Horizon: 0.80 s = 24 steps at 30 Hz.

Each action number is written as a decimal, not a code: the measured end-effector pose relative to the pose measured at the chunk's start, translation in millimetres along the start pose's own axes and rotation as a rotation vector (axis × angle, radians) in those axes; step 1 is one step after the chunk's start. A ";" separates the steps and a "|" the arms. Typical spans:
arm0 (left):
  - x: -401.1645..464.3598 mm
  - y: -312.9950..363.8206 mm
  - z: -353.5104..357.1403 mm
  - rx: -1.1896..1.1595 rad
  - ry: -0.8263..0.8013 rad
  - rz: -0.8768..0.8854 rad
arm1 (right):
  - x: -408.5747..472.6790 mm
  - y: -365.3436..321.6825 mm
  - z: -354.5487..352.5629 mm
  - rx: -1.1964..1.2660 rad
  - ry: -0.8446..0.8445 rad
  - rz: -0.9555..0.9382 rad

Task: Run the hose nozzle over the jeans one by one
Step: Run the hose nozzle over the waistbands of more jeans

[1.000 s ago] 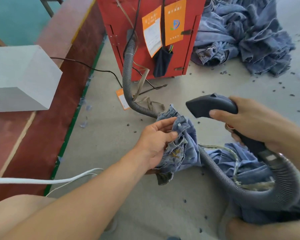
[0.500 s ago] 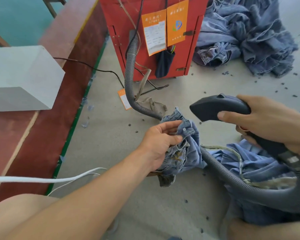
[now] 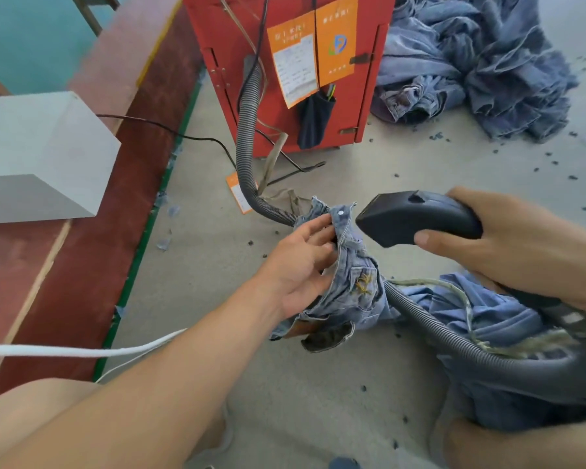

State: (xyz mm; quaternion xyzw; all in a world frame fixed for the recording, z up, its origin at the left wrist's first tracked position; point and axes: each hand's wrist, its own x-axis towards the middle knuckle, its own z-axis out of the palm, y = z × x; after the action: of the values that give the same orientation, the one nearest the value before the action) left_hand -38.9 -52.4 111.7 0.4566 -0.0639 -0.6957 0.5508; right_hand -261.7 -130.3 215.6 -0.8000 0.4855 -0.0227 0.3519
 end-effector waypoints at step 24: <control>-11.4 -10.4 7.5 0.220 -0.217 0.000 | 17.5 1.1 18.0 0.214 0.070 0.097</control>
State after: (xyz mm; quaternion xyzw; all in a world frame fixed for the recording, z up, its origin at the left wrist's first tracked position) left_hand -51.8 -42.1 116.2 0.4364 -0.1991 -0.7297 0.4874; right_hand -246.5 -134.7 196.1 -0.7322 0.5305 -0.0854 0.4185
